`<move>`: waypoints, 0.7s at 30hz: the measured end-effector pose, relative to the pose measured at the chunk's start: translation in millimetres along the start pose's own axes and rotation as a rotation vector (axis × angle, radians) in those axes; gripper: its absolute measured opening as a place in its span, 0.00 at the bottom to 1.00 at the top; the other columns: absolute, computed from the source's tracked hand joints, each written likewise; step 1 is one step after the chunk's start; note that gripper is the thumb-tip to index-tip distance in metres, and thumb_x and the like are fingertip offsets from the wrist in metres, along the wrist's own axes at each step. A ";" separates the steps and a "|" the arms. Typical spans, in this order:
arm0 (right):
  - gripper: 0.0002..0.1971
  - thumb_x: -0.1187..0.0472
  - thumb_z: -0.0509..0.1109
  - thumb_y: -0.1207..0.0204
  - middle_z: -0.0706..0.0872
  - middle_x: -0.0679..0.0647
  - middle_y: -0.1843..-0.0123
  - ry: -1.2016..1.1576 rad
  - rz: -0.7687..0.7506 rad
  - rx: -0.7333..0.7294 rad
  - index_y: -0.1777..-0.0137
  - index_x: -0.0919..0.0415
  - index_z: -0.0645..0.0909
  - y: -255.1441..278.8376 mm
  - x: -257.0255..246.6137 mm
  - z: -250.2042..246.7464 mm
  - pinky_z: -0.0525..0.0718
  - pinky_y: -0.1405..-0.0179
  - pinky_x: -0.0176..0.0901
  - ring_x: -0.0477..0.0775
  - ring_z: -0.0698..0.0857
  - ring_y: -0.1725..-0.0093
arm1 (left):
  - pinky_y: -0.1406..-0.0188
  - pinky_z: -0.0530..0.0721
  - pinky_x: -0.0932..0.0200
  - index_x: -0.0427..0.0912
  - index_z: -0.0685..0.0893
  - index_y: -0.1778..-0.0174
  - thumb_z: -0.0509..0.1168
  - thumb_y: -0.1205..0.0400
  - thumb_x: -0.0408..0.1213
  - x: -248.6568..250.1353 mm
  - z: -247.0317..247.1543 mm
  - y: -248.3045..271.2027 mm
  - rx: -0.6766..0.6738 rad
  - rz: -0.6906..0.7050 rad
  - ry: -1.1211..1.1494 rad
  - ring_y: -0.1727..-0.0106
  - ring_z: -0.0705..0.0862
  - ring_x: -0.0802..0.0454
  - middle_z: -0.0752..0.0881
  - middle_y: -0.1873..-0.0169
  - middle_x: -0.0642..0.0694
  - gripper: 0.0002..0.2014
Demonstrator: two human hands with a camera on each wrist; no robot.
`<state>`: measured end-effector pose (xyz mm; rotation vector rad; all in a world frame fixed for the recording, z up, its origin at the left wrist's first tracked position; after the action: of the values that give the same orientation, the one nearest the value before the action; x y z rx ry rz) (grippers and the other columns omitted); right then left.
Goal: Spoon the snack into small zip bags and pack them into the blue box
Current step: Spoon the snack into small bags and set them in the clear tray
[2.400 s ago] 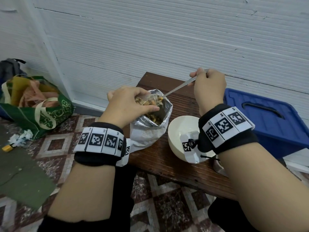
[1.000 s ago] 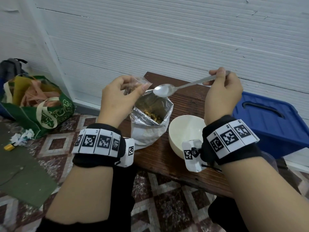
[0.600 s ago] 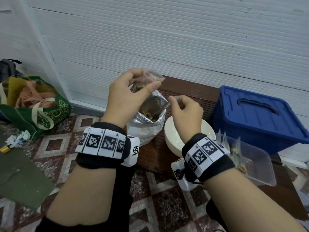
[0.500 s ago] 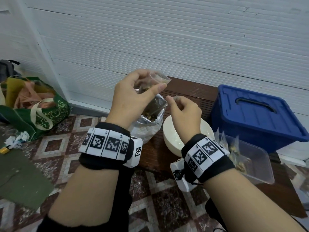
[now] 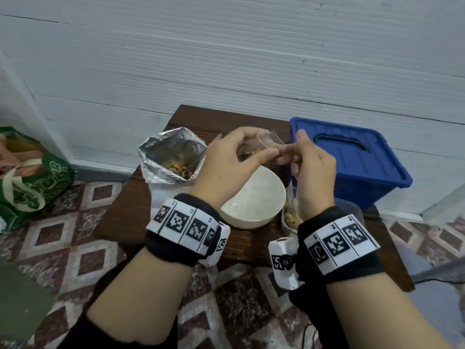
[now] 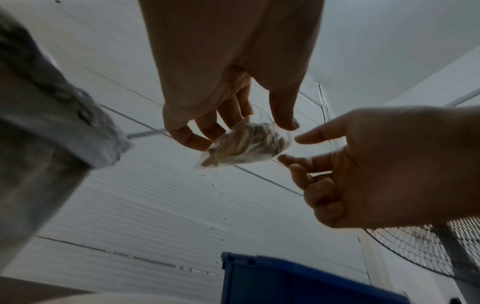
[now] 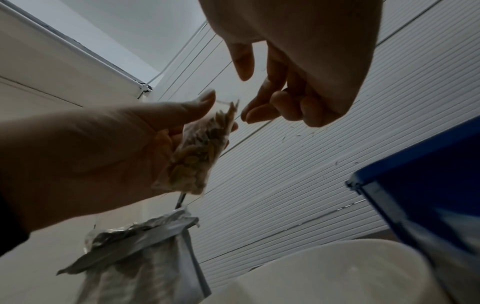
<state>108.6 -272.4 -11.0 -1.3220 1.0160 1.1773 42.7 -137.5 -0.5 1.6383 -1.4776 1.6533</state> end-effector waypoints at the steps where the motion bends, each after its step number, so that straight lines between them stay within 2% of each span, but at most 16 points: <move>1: 0.20 0.52 0.64 0.18 0.83 0.51 0.75 0.014 0.007 -0.008 0.69 0.59 0.87 1.1 1.0 -6.6 0.73 0.68 0.35 0.39 0.76 0.76 | 0.46 0.77 0.75 0.50 0.85 0.43 0.76 0.24 0.39 -1.8 6.1 0.9 -0.016 0.000 -0.006 0.51 0.83 0.75 0.87 0.55 0.63 0.14; 3: 0.17 0.55 0.67 0.20 0.82 0.47 0.78 0.045 0.012 -0.038 0.68 0.62 0.85 2.0 4.3 -18.4 0.73 0.66 0.35 0.38 0.77 0.76 | 0.50 0.76 0.79 0.47 0.86 0.41 0.75 0.24 0.38 -6.0 17.1 2.8 -0.053 -0.005 -0.008 0.52 0.83 0.76 0.87 0.54 0.63 0.15; 5: 0.15 0.57 0.70 0.22 0.83 0.46 0.77 0.086 0.008 -0.065 0.69 0.63 0.85 1.1 8.2 -27.9 0.75 0.60 0.40 0.41 0.79 0.72 | 0.50 0.75 0.80 0.47 0.86 0.40 0.75 0.24 0.39 -10.7 26.2 4.9 -0.087 -0.016 -0.025 0.51 0.83 0.76 0.87 0.54 0.63 0.16; 9: 0.11 0.60 0.72 0.25 0.88 0.54 0.69 0.218 0.012 -0.082 0.67 0.65 0.87 -2.2 17.2 -39.1 0.84 0.50 0.49 0.50 0.86 0.61 | 0.46 0.75 0.78 0.53 0.86 0.38 0.76 0.25 0.43 -22.0 40.0 11.0 -0.154 -0.047 -0.084 0.46 0.82 0.72 0.86 0.49 0.65 0.19; 12: 0.10 0.59 0.73 0.25 0.90 0.59 0.64 0.288 -0.003 -0.113 0.65 0.65 0.87 -3.9 18.1 -44.4 0.85 0.47 0.52 0.57 0.88 0.56 | 0.46 0.74 0.79 0.58 0.84 0.38 0.79 0.29 0.43 -27.0 47.3 15.2 -0.192 -0.073 -0.060 0.45 0.80 0.77 0.85 0.49 0.68 0.23; 14: 0.10 0.59 0.73 0.25 0.90 0.59 0.62 0.311 -0.006 -0.149 0.63 0.64 0.87 -4.5 16.8 -47.9 0.84 0.49 0.48 0.58 0.87 0.56 | 0.41 0.75 0.73 0.59 0.82 0.36 0.80 0.31 0.42 -31.6 49.9 15.5 -0.241 -0.104 -0.046 0.42 0.80 0.76 0.86 0.47 0.66 0.27; 17: 0.09 0.59 0.72 0.24 0.90 0.57 0.63 0.342 -0.025 -0.170 0.62 0.64 0.87 -4.3 13.8 -53.6 0.83 0.56 0.38 0.54 0.87 0.57 | 0.36 0.76 0.65 0.59 0.80 0.33 0.80 0.31 0.41 -43.3 52.5 14.4 -0.340 -0.147 -0.044 0.40 0.81 0.72 0.87 0.45 0.63 0.30; 21: 0.09 0.59 0.72 0.23 0.90 0.56 0.62 0.354 -0.013 -0.220 0.62 0.62 0.87 -4.9 14.5 -54.2 0.81 0.59 0.31 0.45 0.85 0.62 | 0.37 0.74 0.66 0.63 0.80 0.40 0.78 0.28 0.40 -54.4 57.7 13.6 -0.415 -0.149 -0.089 0.41 0.81 0.72 0.87 0.45 0.63 0.24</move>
<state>121.1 -325.2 -26.2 -1.7522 1.1487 1.0907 72.7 -170.1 -67.6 1.5564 -1.5704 1.1149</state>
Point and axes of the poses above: each hand's wrist, its own y-axis away from the middle knuckle, its own z-axis out of the palm, x = y × z, the point moved 5 cm from there along -y, towards the middle knuckle
